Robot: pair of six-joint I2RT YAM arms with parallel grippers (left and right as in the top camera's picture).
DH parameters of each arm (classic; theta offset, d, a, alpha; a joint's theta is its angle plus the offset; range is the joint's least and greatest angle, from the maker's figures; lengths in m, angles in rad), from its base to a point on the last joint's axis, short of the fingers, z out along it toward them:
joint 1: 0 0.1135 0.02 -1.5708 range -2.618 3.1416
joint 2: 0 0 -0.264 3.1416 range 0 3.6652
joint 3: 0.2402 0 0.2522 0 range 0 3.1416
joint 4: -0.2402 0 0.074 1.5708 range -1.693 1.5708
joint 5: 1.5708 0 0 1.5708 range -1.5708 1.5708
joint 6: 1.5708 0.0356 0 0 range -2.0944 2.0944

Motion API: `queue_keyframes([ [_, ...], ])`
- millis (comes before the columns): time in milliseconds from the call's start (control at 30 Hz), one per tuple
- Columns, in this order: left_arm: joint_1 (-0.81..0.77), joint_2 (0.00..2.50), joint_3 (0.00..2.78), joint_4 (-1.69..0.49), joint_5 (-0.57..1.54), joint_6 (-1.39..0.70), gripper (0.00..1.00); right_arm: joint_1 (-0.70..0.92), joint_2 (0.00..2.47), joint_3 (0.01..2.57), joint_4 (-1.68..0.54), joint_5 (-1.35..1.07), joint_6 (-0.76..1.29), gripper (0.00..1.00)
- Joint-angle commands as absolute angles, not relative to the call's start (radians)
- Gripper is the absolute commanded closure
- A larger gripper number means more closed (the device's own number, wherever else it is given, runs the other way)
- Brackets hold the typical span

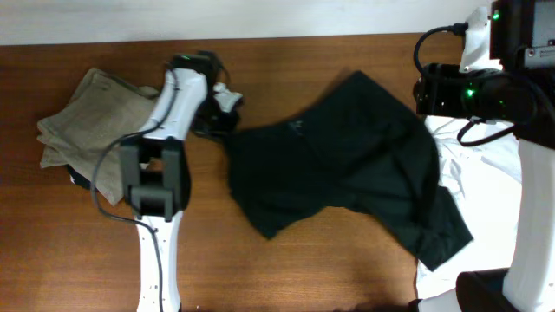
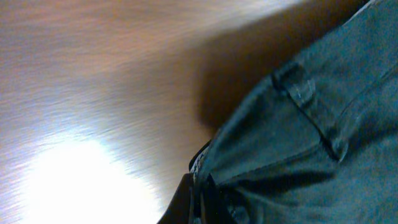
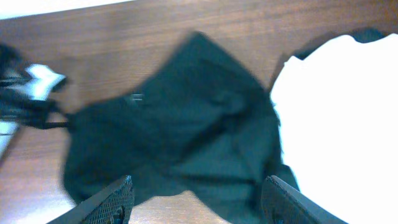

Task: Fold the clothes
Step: 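Drag the black pants leftward to the table center with the right gripper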

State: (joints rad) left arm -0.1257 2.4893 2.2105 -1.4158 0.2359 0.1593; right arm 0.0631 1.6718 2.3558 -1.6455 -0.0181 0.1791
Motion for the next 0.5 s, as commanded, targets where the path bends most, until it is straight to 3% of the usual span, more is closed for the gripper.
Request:
queue_keyframes([
  [0,0.064,2.491,2.386,-1.494,0.115,0.101,0.99,0.022,1.775,2.289,-1.646,0.027,0.178,0.32],
  [133,0.225,2.491,2.589,-1.64,0.146,0.101,1.0,0.013,1.993,2.132,-1.603,-0.025,0.121,0.32],
  [267,0.245,2.49,2.642,-1.663,0.144,0.102,1.0,0.073,2.178,2.019,-1.588,-0.372,-0.162,0.35],
  [367,0.245,2.49,2.642,-1.663,0.145,0.102,0.91,0.197,2.18,1.937,-1.51,-0.259,-0.049,0.31],
  [467,0.245,2.49,2.642,-1.663,0.145,0.102,0.89,0.302,2.18,1.807,-1.424,-0.223,-0.016,0.31],
])
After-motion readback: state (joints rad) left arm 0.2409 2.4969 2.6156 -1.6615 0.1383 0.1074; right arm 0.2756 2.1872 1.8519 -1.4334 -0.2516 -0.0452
